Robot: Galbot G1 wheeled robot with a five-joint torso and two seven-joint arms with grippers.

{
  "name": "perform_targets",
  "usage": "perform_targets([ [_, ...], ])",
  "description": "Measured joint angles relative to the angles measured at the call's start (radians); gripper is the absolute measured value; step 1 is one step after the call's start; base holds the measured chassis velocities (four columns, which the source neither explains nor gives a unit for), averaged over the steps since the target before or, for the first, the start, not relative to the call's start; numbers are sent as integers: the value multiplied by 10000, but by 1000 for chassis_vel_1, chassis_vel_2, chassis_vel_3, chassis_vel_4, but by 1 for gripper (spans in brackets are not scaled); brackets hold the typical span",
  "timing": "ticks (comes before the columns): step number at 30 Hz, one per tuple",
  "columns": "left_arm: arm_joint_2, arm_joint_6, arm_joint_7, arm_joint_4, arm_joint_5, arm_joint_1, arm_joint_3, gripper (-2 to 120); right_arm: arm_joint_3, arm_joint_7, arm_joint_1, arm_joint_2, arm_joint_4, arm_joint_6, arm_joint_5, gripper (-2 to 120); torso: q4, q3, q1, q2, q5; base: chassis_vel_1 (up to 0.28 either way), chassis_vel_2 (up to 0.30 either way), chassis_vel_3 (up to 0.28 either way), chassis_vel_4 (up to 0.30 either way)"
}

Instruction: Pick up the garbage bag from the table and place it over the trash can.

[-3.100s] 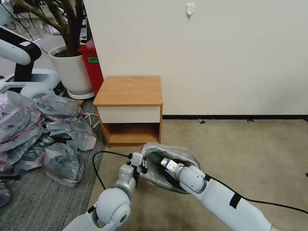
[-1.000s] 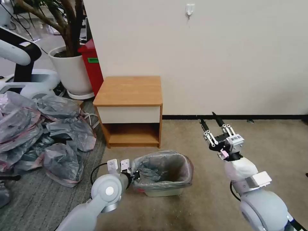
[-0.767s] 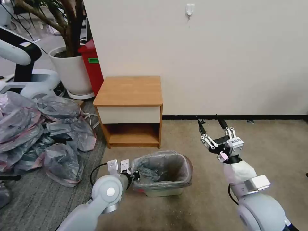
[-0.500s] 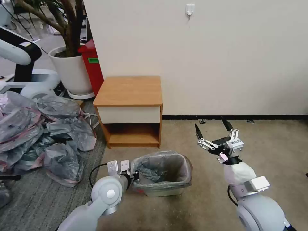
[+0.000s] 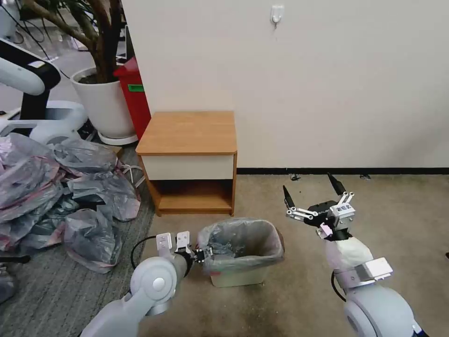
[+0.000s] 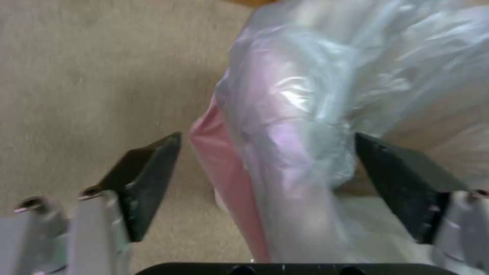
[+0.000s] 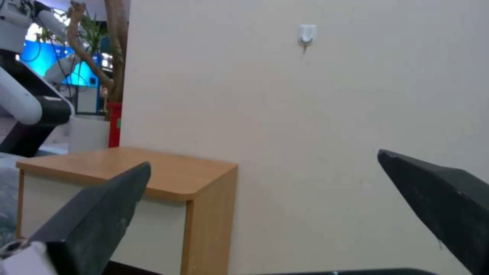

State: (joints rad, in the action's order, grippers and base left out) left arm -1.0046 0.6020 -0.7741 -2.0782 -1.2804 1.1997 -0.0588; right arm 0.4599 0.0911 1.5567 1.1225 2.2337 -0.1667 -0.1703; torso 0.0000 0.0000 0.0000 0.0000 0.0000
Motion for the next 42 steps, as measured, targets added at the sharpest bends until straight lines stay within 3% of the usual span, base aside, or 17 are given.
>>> perform_targets([
  [6,313,-222,749,-430,927,192,-200,99,70,-26,-1,13,103,145,-488,99,-1,0,0,0,0,0,0,0,0],
  [8,501,-599,1458,-590,1759,384,-392,100,219,-163,51,80,226,292,-917,100,0,0,0,0,0,0,0,0,0],
  [10,726,-1518,2636,-662,3127,682,-703,100,498,-323,191,176,309,241,-1132,100,0,0,0,0,-1,0,0,0,0],
  [11,726,-1518,2636,-662,3127,682,-703,100,498,-323,191,176,309,241,-1132,100,0,0,0,0,-1,0,0,0,0],
  [14,880,-3688,4105,-483,5804,1405,-1530,100,966,-579,598,456,361,-468,-876,100,-1,0,0,0,0,0,0,0,0],
  [15,880,-3688,4105,-483,5804,1405,-1530,100,966,-579,598,456,361,-468,-876,100,-1,0,0,0,0,0,0,0,0],
  [18,477,-6023,4733,-331,8618,2772,-2757,100,1185,-428,1197,1141,482,-1088,-48,100,1,-1,0,1,-1,0,0,0,0],
  [20,323,-6326,4807,-351,8928,3062,-3000,100,1205,-347,1330,1277,482,-1112,112,100,1,-1,0,0,-1,0,0,0,0],
  [22,-411,-7256,5193,-511,9810,4048,-3872,100,1347,-223,1757,1746,363,-1180,778,100,1,-1,0,0,0,0,0,0,0],
  [31,-1797,-9195,6547,-275,11300,5358,-5241,100,1342,-1669,2238,2484,-223,-858,1877,100,-1,-2,0,0,1,0,0,0,0],
  [42,-2902,-9522,6669,420,11723,5510,-5236,100,775,-1080,1766,2871,-995,286,1971,100,0,-1,0,1,0,0,0,0,0],
])
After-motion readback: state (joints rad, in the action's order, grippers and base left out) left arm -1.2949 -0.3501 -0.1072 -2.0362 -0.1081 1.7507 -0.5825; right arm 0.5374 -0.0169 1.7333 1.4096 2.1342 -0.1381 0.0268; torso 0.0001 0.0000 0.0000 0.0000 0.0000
